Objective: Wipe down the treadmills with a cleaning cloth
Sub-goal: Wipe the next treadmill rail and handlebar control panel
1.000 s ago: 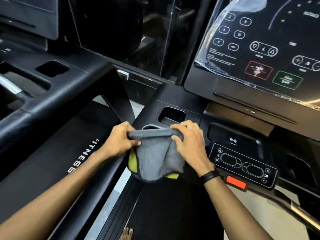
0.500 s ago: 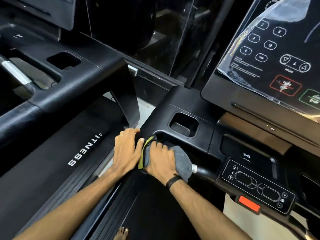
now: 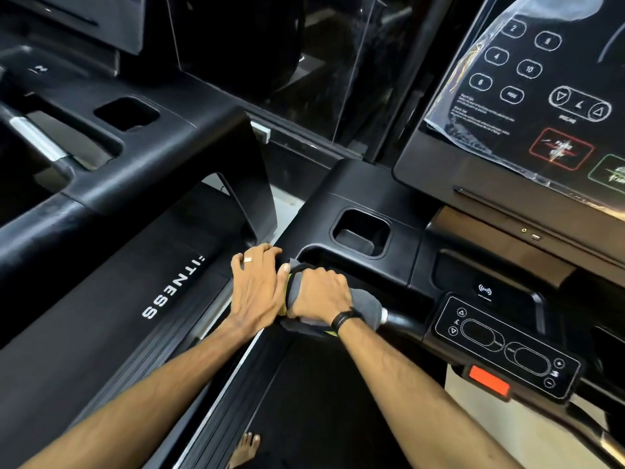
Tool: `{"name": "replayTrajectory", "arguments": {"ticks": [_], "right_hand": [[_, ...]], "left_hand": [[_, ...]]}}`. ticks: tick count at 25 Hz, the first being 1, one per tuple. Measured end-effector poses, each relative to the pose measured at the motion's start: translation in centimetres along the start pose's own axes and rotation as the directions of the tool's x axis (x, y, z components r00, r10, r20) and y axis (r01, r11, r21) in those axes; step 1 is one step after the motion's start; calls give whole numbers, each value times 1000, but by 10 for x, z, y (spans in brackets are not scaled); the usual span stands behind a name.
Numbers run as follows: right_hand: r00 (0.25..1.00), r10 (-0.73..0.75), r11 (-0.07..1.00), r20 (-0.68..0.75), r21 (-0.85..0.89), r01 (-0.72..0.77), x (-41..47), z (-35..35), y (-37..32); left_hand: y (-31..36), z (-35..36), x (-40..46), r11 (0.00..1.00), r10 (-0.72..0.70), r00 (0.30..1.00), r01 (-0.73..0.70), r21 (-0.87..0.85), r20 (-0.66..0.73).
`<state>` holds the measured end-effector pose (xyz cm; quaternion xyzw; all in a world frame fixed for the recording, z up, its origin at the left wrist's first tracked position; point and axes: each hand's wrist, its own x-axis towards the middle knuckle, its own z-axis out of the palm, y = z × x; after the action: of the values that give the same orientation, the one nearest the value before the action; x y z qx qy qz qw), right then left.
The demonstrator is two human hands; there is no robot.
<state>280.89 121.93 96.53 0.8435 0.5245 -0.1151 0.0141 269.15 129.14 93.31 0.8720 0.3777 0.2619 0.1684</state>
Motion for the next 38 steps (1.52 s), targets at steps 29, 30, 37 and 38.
{"name": "replayTrajectory", "arguments": {"ticks": [29, 30, 37, 38], "right_hand": [[944, -46, 981, 325, 194, -19, 13, -21, 29], [953, -40, 982, 301, 187, -17, 11, -21, 27], [942, -94, 948, -321, -319, -14, -27, 27, 20], [952, -95, 957, -292, -291, 7, -24, 23, 21]], "left_hand": [[5, 1, 3, 952, 86, 995, -98, 291, 54], [5, -1, 2, 962, 71, 995, -86, 260, 64], [5, 3, 2, 990, -57, 990, 39, 139, 130], [5, 3, 2, 990, -62, 989, 44, 136, 130]]}}
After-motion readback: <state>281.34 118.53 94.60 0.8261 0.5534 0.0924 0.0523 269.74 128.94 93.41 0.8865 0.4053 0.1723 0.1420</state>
